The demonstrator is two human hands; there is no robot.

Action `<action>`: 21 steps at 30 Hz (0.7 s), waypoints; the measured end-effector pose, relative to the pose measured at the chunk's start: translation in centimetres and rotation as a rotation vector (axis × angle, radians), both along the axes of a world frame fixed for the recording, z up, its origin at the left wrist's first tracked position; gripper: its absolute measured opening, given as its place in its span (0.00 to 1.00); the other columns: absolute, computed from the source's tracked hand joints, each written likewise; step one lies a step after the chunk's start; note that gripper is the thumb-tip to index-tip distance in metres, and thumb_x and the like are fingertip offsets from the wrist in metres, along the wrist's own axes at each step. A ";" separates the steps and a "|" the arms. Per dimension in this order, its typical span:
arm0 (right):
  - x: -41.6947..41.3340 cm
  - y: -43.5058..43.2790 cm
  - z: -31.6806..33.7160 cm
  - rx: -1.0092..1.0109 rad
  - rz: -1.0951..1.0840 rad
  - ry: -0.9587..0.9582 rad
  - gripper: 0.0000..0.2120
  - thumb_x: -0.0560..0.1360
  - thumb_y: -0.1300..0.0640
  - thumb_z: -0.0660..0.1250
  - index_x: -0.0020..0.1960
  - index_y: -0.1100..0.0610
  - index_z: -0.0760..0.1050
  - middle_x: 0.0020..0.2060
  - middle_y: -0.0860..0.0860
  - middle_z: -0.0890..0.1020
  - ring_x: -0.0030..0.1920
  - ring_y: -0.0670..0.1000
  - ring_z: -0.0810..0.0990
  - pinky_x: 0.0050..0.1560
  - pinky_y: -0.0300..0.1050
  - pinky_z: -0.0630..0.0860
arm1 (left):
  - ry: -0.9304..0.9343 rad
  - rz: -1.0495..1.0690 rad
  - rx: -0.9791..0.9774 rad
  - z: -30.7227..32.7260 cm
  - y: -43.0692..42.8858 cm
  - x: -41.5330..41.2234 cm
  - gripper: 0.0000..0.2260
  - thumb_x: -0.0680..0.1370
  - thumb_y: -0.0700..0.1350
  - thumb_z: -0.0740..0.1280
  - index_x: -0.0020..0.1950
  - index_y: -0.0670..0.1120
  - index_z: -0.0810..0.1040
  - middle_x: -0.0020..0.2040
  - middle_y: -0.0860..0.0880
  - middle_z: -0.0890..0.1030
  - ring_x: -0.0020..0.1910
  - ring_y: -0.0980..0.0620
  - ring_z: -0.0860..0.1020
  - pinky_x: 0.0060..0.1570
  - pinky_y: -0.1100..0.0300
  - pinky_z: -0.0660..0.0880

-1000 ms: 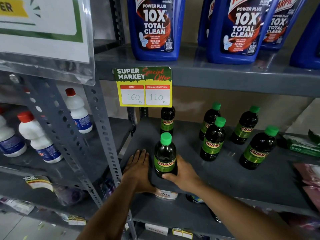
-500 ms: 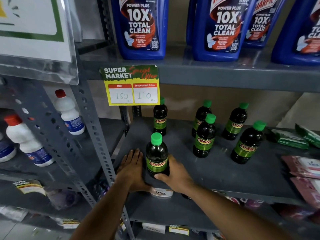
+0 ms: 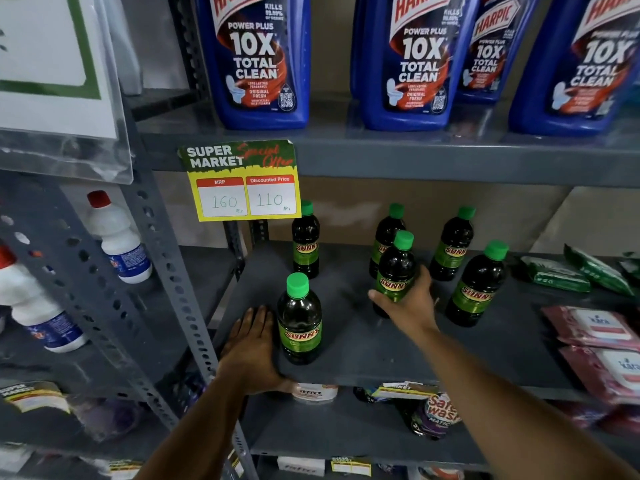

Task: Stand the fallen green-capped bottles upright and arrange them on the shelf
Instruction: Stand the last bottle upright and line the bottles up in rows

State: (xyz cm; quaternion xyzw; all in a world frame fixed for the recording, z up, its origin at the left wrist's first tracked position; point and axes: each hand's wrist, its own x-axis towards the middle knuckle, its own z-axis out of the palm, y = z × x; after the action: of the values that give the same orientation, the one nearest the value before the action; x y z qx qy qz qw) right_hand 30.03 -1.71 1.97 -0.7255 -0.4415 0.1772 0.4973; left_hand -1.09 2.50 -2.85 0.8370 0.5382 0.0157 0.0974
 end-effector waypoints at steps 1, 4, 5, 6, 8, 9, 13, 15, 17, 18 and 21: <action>0.5 0.4 0.0 -0.034 0.031 0.008 0.50 0.62 0.48 0.81 0.74 0.57 0.57 0.67 0.55 0.75 0.66 0.56 0.74 0.62 0.48 0.70 | -0.009 -0.001 0.002 -0.1 0.0 -0.1 0.72 0.49 0.83 0.64 0.79 0.48 0.34 0.81 0.47 0.39 0.79 0.46 0.38 0.75 0.49 0.36; 1.3 0.9 -0.6 -0.088 0.040 -0.057 0.41 0.66 0.50 0.79 0.71 0.55 0.62 0.63 0.54 0.77 0.62 0.56 0.77 0.54 0.43 0.69 | -0.013 -0.008 0.015 -0.1 -0.1 -0.1 0.73 0.48 0.85 0.62 0.79 0.48 0.35 0.81 0.46 0.40 0.79 0.45 0.39 0.75 0.49 0.37; 1.4 0.8 -0.8 -0.090 0.054 -0.054 0.39 0.66 0.50 0.78 0.70 0.55 0.62 0.62 0.54 0.78 0.61 0.55 0.77 0.53 0.43 0.69 | -0.016 -0.006 0.018 -0.1 -0.1 -0.1 0.73 0.48 0.85 0.61 0.80 0.47 0.35 0.82 0.47 0.40 0.79 0.45 0.39 0.75 0.49 0.37; 1.4 0.6 -0.9 -0.091 0.072 -0.047 0.38 0.67 0.50 0.78 0.70 0.55 0.63 0.61 0.53 0.78 0.58 0.53 0.78 0.52 0.42 0.69 | -0.017 -0.003 0.022 -0.1 0.0 0.0 0.73 0.48 0.85 0.61 0.80 0.47 0.36 0.82 0.47 0.41 0.79 0.46 0.40 0.75 0.50 0.38; 1.3 -0.2 -0.9 -0.089 0.099 -0.045 0.36 0.66 0.49 0.77 0.68 0.53 0.64 0.58 0.50 0.79 0.53 0.49 0.77 0.51 0.42 0.70 | -0.009 0.005 0.019 0.0 -0.1 0.0 0.73 0.48 0.85 0.62 0.80 0.47 0.36 0.82 0.47 0.41 0.79 0.46 0.39 0.75 0.49 0.38; 1.2 -0.9 -0.9 -0.086 0.111 -0.051 0.34 0.65 0.48 0.77 0.66 0.51 0.65 0.56 0.48 0.79 0.52 0.48 0.77 0.49 0.42 0.71 | -0.004 0.009 0.015 0.0 -0.2 0.0 0.73 0.48 0.84 0.63 0.80 0.47 0.36 0.82 0.47 0.41 0.79 0.46 0.39 0.76 0.49 0.38; 0.2 -4.1 -1.2 -0.073 0.110 -0.077 0.30 0.59 0.42 0.75 0.56 0.41 0.65 0.47 0.39 0.78 0.47 0.39 0.78 0.40 0.35 0.70 | 0.009 0.018 0.035 0.1 -0.3 0.0 0.72 0.49 0.84 0.63 0.80 0.47 0.37 0.82 0.47 0.41 0.79 0.47 0.39 0.77 0.48 0.39; -0.3 -5.5 -1.7 -0.065 0.100 -0.076 0.29 0.58 0.41 0.75 0.55 0.39 0.65 0.47 0.39 0.79 0.46 0.35 0.77 0.41 0.32 0.70 | 0.003 0.021 0.038 0.1 -0.4 0.0 0.72 0.49 0.84 0.63 0.80 0.47 0.37 0.82 0.47 0.41 0.79 0.47 0.40 0.78 0.48 0.40; -0.6 -6.7 -2.2 -0.058 0.095 -0.086 0.28 0.58 0.42 0.75 0.54 0.39 0.66 0.46 0.39 0.79 0.47 0.32 0.77 0.40 0.30 0.69 | -0.006 0.023 0.034 0.1 -0.5 0.1 0.72 0.49 0.84 0.64 0.80 0.48 0.37 0.82 0.47 0.42 0.79 0.47 0.40 0.78 0.49 0.41; -0.7 -7.0 -2.3 -0.053 0.098 -0.088 0.28 0.58 0.42 0.75 0.54 0.39 0.66 0.46 0.40 0.79 0.47 0.33 0.77 0.40 0.30 0.69 | -0.005 0.025 0.032 0.2 -0.5 0.0 0.72 0.49 0.83 0.64 0.80 0.48 0.37 0.82 0.47 0.42 0.79 0.47 0.40 0.78 0.49 0.41; -0.9 -7.7 -2.3 -0.052 0.116 -0.084 0.29 0.59 0.42 0.75 0.56 0.42 0.67 0.47 0.41 0.79 0.47 0.36 0.78 0.41 0.30 0.70 | 0.018 0.020 0.022 0.3 -0.5 0.1 0.71 0.50 0.83 0.65 0.80 0.47 0.36 0.82 0.46 0.42 0.79 0.46 0.40 0.78 0.48 0.41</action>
State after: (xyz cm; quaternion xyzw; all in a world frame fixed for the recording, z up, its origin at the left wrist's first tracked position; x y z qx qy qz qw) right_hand 29.17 -9.38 -0.38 -0.7183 -0.4983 0.1865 0.4482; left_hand -0.99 1.99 -2.53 0.8327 0.5472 0.0149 0.0831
